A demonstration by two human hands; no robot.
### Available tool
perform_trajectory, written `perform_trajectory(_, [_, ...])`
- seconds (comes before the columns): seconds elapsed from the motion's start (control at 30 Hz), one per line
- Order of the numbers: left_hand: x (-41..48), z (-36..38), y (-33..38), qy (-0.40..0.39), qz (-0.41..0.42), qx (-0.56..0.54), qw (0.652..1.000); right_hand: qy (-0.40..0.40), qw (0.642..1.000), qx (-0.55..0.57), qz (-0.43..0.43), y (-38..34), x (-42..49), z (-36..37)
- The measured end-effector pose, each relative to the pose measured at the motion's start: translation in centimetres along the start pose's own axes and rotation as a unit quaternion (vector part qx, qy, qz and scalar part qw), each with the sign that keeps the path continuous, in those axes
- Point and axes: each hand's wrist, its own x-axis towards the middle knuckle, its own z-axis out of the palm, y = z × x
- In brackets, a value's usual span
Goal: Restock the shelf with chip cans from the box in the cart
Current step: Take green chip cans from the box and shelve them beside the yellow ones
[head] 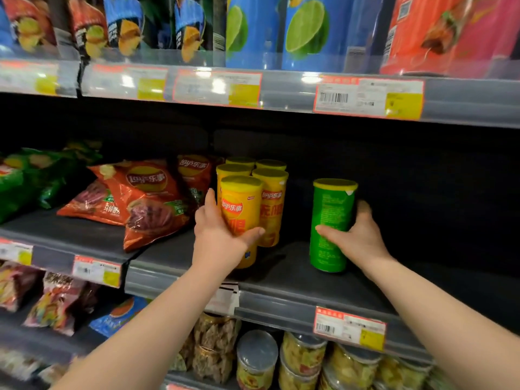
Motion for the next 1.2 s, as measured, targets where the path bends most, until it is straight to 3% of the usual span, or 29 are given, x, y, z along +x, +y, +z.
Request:
perform_trajectory(0.1, [-1.7, -0.2, 1.1, 0.083, 0.052, 0.089, 0.991, 0.009, 1.000, 0.000, 0.000, 1.3, 1.9, 0.6])
perform_trajectory(0.2, [-3.3, 1.1, 1.2, 0.114, 0.228, 0.138, 0.957, 0.022, 1.000, -0.003, 0.005, 2.4, 4.1, 1.4])
perform_trajectory(0.27, [-4.2, 2.7, 0.9, 0.073, 0.343, 0.156, 0.923, 0.014, 1.000, -0.015, 0.007, 2.9, 5.6, 2.0])
perform_trajectory(0.33, [-4.7, 4.2, 0.8, -0.023, 0.395, 0.203, 0.896, -0.010, 0.999, -0.026, 0.018, 3.0, 6.7, 2.4])
perform_trajectory(0.4, [-4.9, 5.3, 1.1, -0.123, 0.370, 0.263, 0.882, -0.048, 0.998, -0.012, 0.032, 3.2, 7.5, 2.6])
perform_trajectory(0.5, [-4.7, 6.1, 1.0, -0.199, 0.301, 0.348, 0.865, -0.113, 0.993, -0.006, 0.034, 3.3, 8.1, 2.0])
perform_trajectory(0.6, [-4.6, 6.4, 0.6, -0.186, 0.325, 0.328, 0.867, -0.129, 0.991, -0.022, 0.022, 3.6, 8.7, 1.9])
perform_trajectory(0.8, [-4.4, 6.6, 0.1, -0.170, 0.339, 0.295, 0.877, -0.080, 0.993, -0.076, 0.036, 3.9, 10.4, 4.9])
perform_trajectory(1.03, [-4.6, 6.7, -0.1, -0.110, 0.361, 0.278, 0.883, -0.144, 0.988, 0.038, 0.045, 4.5, 11.8, 5.6])
perform_trajectory(1.2, [-4.6, 6.7, -0.2, -0.105, 0.358, 0.276, 0.886, -0.089, 0.993, -0.053, 0.059, 4.7, 12.2, 5.8])
